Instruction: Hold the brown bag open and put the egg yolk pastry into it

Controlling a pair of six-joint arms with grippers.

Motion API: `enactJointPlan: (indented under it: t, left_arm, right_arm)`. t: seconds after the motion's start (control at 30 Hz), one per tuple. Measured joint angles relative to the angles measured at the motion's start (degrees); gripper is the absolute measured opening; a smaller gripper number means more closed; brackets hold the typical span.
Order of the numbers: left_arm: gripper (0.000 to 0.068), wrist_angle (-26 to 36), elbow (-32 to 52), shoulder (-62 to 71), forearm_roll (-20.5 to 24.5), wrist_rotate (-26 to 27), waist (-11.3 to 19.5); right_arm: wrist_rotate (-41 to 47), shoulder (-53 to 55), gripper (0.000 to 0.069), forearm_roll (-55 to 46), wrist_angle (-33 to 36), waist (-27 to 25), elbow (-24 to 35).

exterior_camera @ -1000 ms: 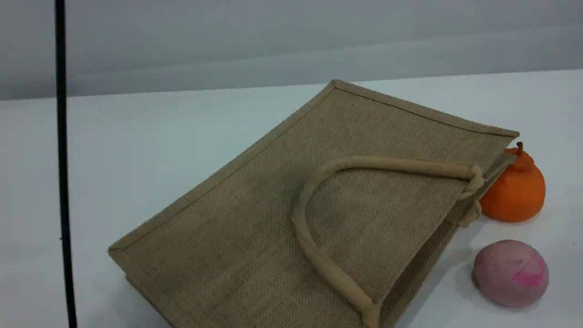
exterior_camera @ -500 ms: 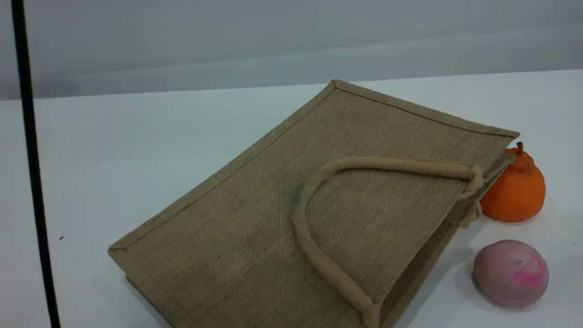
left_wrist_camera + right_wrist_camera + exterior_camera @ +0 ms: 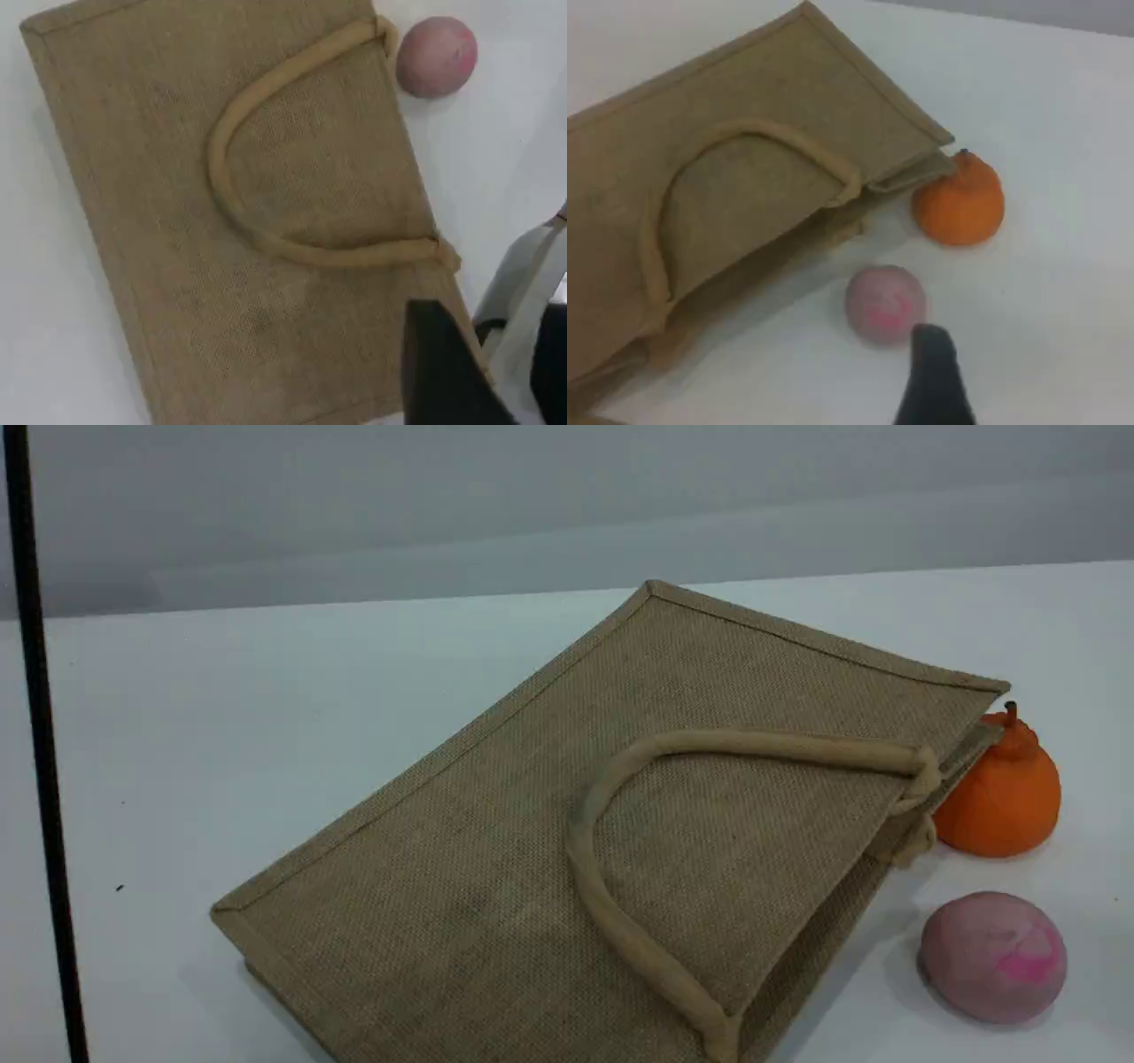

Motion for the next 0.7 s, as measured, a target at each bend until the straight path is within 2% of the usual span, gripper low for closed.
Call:
enactJointPlan:
  t: [0.4,0.53,0.7]
  left_arm:
    - [0.0244,0.12,-0.05,-0.8,0.14,0.13,0.0]
    - [0.0244,0.16,-0.05,-2.28,1.6,0.19,0.06]
    - [0.0244,0.16,-0.05,-3.07,5.59,0.06,0.27]
  right_arm:
    - [0.0,0.0,0.0439,-0.05,0.0,0.0,0.0]
    - [0.0,0.0,0.0439,-0.05,0.0,0.0,0.0]
    - [0.0,0.0,0.0439,-0.05,0.0,0.0,0.0]
